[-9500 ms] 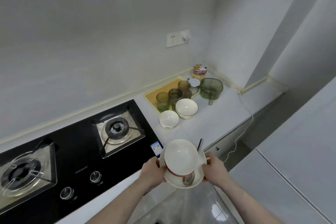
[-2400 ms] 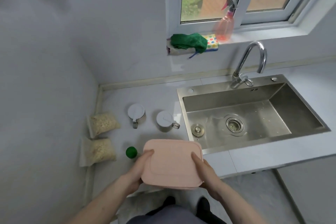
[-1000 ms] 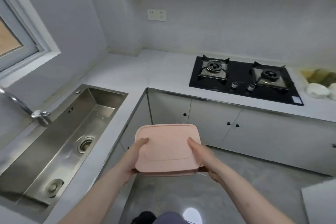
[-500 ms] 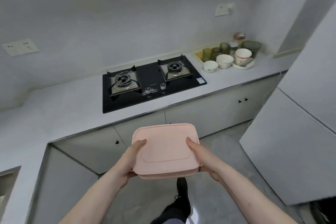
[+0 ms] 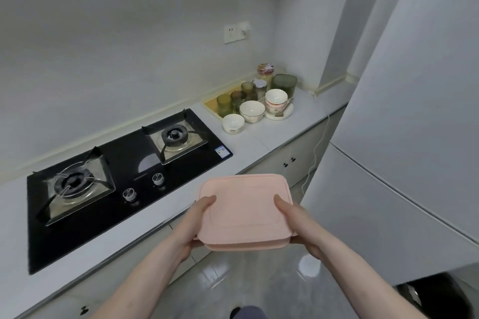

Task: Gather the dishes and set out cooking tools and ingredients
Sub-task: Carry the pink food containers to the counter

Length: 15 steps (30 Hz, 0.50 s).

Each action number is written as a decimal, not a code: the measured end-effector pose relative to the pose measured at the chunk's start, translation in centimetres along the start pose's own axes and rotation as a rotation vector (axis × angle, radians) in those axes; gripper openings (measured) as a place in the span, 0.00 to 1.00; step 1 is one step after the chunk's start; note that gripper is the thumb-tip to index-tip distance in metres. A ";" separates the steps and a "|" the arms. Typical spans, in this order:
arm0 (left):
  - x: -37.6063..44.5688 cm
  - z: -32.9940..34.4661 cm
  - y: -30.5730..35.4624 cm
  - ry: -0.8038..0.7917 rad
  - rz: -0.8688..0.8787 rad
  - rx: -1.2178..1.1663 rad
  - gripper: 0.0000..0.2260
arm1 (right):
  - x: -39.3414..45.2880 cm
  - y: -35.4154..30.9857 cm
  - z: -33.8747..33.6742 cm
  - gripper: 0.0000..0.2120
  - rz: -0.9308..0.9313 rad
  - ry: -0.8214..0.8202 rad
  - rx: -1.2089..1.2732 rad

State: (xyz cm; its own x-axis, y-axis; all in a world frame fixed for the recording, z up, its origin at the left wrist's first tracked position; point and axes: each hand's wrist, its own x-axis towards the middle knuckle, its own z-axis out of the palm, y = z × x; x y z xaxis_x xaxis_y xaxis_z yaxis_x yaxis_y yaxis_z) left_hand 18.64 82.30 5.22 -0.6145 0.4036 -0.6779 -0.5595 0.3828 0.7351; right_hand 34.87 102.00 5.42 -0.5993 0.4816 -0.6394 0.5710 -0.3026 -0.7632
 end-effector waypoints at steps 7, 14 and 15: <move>5.5 3.4 6.6 -0.056 0.006 0.047 0.16 | 4.9 -4.6 -3.4 0.19 -0.002 0.100 0.037; 11.6 6.0 10.8 -0.052 -0.018 0.018 0.21 | 11.0 -9.5 -5.9 0.20 0.007 0.076 0.008; 12.7 6.4 11.3 -0.042 -0.019 0.014 0.21 | 12.2 -10.1 -6.4 0.21 0.010 0.069 0.003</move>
State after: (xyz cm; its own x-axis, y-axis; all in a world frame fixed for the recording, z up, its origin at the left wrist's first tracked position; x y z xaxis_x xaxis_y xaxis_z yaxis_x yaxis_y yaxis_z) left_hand 8.05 97.11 4.85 -0.5796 0.4309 -0.6916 -0.5627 0.4022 0.7222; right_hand 25.36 116.21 5.90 -0.5537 0.5341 -0.6389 0.5746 -0.3102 -0.7573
